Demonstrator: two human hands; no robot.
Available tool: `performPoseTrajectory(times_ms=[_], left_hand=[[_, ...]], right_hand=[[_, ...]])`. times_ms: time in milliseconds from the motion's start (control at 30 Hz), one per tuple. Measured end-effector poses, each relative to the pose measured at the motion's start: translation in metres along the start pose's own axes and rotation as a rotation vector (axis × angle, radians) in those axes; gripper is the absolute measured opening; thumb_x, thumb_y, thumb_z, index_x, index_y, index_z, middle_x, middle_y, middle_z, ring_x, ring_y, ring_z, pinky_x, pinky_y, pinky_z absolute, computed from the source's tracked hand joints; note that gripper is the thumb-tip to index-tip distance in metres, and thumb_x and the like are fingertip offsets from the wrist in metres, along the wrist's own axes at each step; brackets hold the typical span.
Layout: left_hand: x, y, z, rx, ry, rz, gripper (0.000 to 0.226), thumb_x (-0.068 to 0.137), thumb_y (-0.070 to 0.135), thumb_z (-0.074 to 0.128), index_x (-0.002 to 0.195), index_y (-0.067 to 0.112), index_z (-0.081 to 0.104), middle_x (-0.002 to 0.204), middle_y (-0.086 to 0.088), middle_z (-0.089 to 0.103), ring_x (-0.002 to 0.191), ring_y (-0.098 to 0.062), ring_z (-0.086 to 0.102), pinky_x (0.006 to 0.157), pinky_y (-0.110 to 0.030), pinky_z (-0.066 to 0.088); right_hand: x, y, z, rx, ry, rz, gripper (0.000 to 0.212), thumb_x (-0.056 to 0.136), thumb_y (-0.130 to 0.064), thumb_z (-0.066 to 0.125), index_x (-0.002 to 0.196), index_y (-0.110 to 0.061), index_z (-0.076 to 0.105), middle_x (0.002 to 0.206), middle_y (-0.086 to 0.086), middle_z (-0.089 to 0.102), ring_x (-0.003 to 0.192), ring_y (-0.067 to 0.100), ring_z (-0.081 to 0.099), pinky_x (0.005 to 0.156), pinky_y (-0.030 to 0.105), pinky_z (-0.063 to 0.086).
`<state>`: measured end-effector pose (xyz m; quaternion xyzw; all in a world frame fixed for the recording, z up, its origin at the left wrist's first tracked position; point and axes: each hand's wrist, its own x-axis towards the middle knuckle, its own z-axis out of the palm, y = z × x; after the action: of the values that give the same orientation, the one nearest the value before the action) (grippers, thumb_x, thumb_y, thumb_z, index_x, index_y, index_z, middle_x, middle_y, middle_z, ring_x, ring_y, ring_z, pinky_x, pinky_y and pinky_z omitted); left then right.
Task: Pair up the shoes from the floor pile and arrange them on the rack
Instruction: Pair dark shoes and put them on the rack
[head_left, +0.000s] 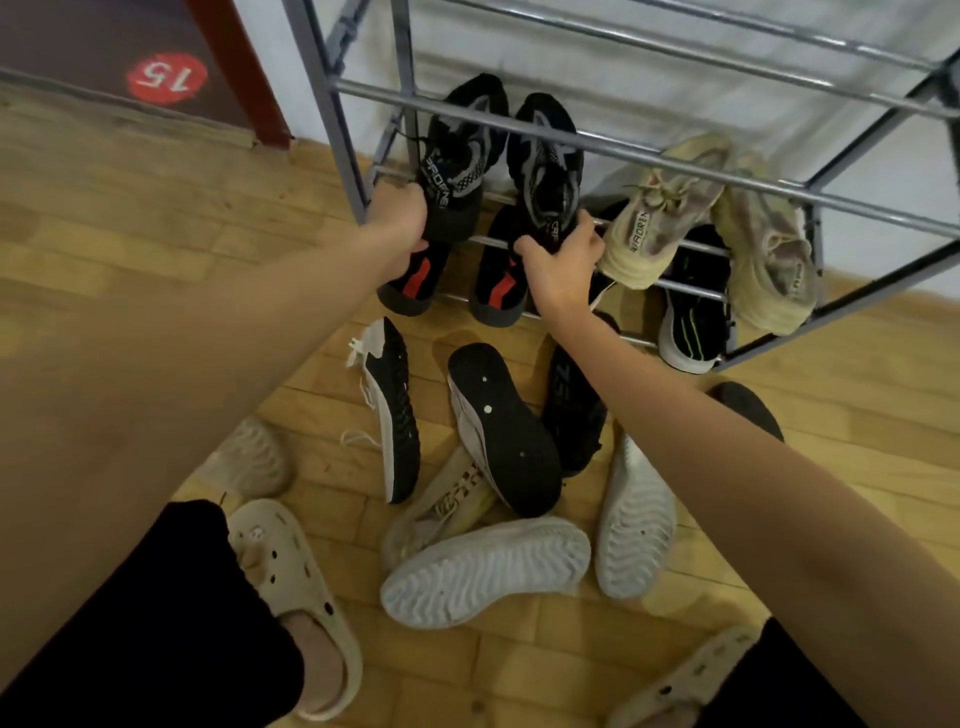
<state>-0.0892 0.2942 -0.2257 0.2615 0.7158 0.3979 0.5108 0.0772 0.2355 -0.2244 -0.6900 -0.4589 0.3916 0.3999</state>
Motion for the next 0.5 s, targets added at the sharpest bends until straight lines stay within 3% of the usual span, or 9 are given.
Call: performPoseTrajectory(times_ms=[100, 167, 233, 300, 367, 500], left_hand=[[-0.019, -0.015, -0.011, 0.074, 0.038, 0.06, 0.047, 0.099, 0.017, 0.037, 0.145, 0.009, 0.032, 0.115, -0.008, 0.054, 0.094, -0.022, 0.057, 0.077, -0.031, 0.054], [-0.038, -0.027, -0.021, 0.154, 0.064, 0.109, 0.039, 0.098, 0.012, 0.039, 0.136, 0.004, 0.038, 0.094, -0.007, 0.054, 0.083, -0.021, 0.055, 0.075, -0.033, 0.051], [-0.057, -0.039, -0.031, 0.251, 0.059, 0.129, 0.028, 0.096, 0.012, 0.044, 0.123, 0.005, 0.047, 0.097, -0.009, 0.058, 0.085, -0.022, 0.058, 0.078, -0.037, 0.053], [-0.076, -0.057, -0.042, 0.341, 0.042, 0.147, 0.019, 0.094, 0.013, 0.051, 0.108, 0.004, 0.059, 0.099, -0.012, 0.061, 0.089, -0.023, 0.061, 0.081, -0.039, 0.054], [-0.092, -0.08, -0.05, 0.416, -0.001, 0.172, 0.015, 0.091, 0.01, 0.051, 0.095, 0.003, 0.065, 0.089, -0.014, 0.059, 0.081, -0.023, 0.059, 0.072, -0.039, 0.052], [-0.11, -0.126, -0.067, 0.627, -0.131, 0.179, 0.013, 0.085, 0.002, 0.048, 0.079, 0.01, 0.057, 0.08, -0.013, 0.05, 0.077, -0.022, 0.052, 0.066, -0.034, 0.039]], right_hand=[[-0.028, 0.004, -0.005, -0.221, -0.056, -0.161, 0.079, 0.081, -0.02, 0.067, 0.146, -0.005, 0.025, 0.146, 0.017, 0.022, 0.133, 0.029, 0.031, 0.104, 0.021, 0.027], [-0.049, 0.013, -0.009, -0.348, -0.097, -0.262, 0.073, 0.079, -0.019, 0.068, 0.141, -0.004, 0.031, 0.142, 0.018, 0.027, 0.132, 0.03, 0.031, 0.106, 0.025, 0.028], [-0.068, 0.023, -0.013, -0.444, -0.144, -0.31, 0.067, 0.079, -0.018, 0.067, 0.136, -0.004, 0.036, 0.137, 0.017, 0.031, 0.129, 0.031, 0.034, 0.106, 0.029, 0.031], [-0.085, 0.039, -0.018, -0.532, -0.221, -0.298, 0.064, 0.08, -0.015, 0.066, 0.135, -0.003, 0.036, 0.136, 0.018, 0.031, 0.129, 0.034, 0.034, 0.107, 0.033, 0.034], [-0.102, 0.058, -0.023, -0.607, -0.287, -0.248, 0.061, 0.082, -0.015, 0.065, 0.134, -0.001, 0.035, 0.137, 0.02, 0.03, 0.129, 0.036, 0.033, 0.107, 0.036, 0.034], [-0.131, 0.097, -0.032, -0.732, -0.376, -0.106, 0.057, 0.085, -0.018, 0.063, 0.131, 0.002, 0.034, 0.135, 0.023, 0.031, 0.124, 0.04, 0.037, 0.103, 0.038, 0.035]])
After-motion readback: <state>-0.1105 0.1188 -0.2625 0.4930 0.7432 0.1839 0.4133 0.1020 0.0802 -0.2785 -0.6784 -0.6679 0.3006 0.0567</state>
